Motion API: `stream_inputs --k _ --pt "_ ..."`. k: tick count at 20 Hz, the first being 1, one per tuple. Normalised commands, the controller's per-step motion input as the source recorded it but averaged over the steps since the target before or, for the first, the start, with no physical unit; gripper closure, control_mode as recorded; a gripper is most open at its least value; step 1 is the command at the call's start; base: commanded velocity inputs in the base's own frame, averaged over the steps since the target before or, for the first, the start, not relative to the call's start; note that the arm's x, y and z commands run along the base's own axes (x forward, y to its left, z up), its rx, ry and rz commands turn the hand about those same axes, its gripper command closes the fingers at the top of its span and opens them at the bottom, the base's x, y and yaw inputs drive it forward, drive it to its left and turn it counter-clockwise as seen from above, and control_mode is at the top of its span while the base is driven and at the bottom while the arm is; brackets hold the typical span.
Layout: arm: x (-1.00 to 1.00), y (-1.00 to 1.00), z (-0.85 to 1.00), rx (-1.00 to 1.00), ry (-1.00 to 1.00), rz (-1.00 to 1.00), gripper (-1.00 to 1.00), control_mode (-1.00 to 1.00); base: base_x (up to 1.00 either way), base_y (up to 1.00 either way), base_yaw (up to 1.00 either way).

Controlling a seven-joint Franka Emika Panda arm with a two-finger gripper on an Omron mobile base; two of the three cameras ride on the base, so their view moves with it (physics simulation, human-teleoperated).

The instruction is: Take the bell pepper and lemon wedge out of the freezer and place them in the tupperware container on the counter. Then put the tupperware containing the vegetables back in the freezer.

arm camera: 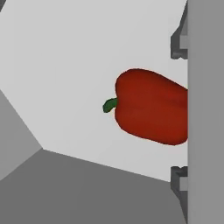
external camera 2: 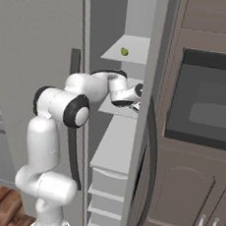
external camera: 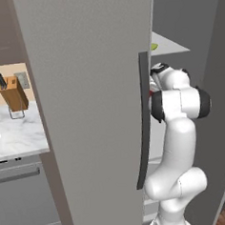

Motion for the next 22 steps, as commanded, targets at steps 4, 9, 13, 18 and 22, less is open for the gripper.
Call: stream_inputs --k 4,9,13,18,22 --pt "0.30 0.00 -0.09 0.01 0.00 0.00 -1.00 -1.00 0.00 0.00 0.00" --pt "0.24 0.00 -0.20 0.00 0.00 0.00 -1.00 -1.00 0.00 0.00 0.00" --pt "0.13 0.00 -0.43 0.00 0.03 0.00 1.00 -1.00 0.00 0.00 0.00" --pt "0.00 0.06 -0.64 0.00 0.07 0.01 1.00 -1.00 0.00 0.00 0.00" --pt "-0.01 0.27 -0.65 0.00 0.11 0.03 1.00 -1.00 0.00 0.00 0.00"
